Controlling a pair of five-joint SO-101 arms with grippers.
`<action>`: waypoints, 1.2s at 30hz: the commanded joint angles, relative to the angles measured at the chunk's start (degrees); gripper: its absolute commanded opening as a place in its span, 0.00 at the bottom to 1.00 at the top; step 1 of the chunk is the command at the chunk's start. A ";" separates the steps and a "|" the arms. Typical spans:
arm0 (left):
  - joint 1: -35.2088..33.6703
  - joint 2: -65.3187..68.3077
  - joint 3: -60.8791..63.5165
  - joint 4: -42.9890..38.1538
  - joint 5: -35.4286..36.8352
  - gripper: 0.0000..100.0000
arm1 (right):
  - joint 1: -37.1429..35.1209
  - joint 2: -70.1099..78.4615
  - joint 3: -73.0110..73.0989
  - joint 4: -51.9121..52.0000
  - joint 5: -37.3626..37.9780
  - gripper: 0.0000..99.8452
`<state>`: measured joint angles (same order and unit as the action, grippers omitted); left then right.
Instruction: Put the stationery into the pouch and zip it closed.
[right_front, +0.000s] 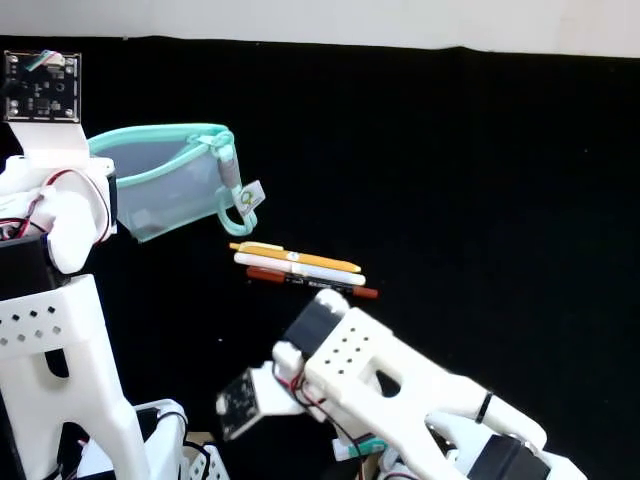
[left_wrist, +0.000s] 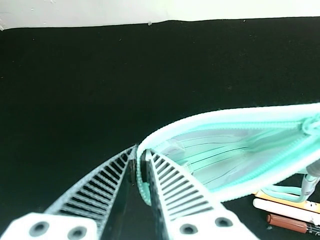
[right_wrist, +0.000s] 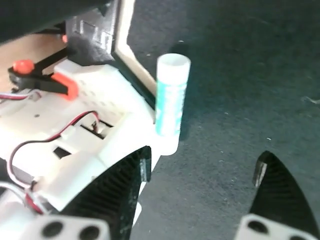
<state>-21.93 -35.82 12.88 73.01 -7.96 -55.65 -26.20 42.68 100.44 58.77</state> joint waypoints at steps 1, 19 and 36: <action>-0.75 0.66 0.13 -0.35 0.18 0.01 | -3.74 -0.84 0.22 0.40 0.88 0.32; -1.01 0.66 0.31 -0.44 0.18 0.01 | -13.58 14.64 3.21 -16.04 -11.52 0.32; -1.10 0.66 0.31 -0.44 0.18 0.01 | -13.49 19.74 13.76 -26.33 -12.66 0.24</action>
<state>-21.93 -35.82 12.88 73.01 -7.96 -69.19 -7.82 54.46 75.56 46.55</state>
